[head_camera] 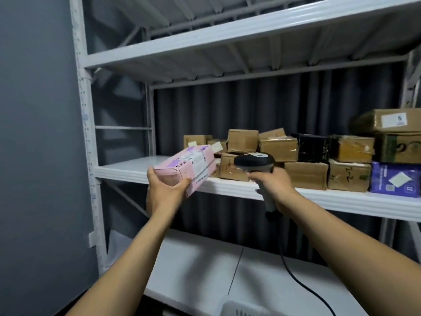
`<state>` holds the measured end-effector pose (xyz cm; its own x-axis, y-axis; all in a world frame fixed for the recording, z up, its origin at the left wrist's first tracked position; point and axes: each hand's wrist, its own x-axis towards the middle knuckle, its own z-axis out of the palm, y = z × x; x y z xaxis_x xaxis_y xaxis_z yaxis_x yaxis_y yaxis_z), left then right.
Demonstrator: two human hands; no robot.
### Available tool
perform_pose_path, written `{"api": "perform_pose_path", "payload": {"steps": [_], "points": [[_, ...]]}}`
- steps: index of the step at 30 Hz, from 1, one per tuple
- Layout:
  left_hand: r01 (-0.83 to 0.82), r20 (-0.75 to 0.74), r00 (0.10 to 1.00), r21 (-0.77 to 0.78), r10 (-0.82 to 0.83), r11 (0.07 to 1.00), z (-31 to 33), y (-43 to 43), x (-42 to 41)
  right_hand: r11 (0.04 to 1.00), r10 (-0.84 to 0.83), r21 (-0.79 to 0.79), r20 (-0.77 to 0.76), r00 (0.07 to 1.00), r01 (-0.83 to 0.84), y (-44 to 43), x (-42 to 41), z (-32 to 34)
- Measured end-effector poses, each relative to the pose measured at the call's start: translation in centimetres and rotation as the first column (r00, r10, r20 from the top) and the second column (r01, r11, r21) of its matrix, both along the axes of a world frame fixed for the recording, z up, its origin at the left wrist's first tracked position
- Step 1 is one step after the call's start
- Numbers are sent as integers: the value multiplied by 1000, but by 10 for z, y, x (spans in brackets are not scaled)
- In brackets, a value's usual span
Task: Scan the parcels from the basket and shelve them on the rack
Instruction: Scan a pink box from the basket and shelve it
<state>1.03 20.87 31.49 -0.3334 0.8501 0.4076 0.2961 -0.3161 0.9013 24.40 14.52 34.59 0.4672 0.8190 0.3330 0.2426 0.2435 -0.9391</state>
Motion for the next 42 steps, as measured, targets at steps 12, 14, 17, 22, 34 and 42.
{"api": "perform_pose_path", "payload": {"steps": [12, 14, 17, 22, 34, 42], "points": [[-191, -240, 944, 163, 227, 968, 68, 149, 37, 999, 15, -33, 135, 991, -11, 99, 36, 51], [-187, -271, 936, 157, 224, 970, 69, 166, 45, 999, 19, -39, 150, 988, -13, 112, 40, 55], [-178, -286, 933, 159, 218, 971, 65, 184, 55, 999, 22, -47, 176, 984, -14, 125, 48, 58], [-177, -328, 916, 185, 230, 967, 63, 207, 68, 998, 31, -60, 191, 981, -20, 135, 51, 64], [-100, -406, 904, 99, 132, 990, 66, 243, 87, 994, 42, -105, 215, 976, -20, 147, 45, 62], [-58, -605, 793, 46, 74, 997, 73, 235, 80, 993, 48, -115, 213, 976, -23, 142, 41, 63]]}}
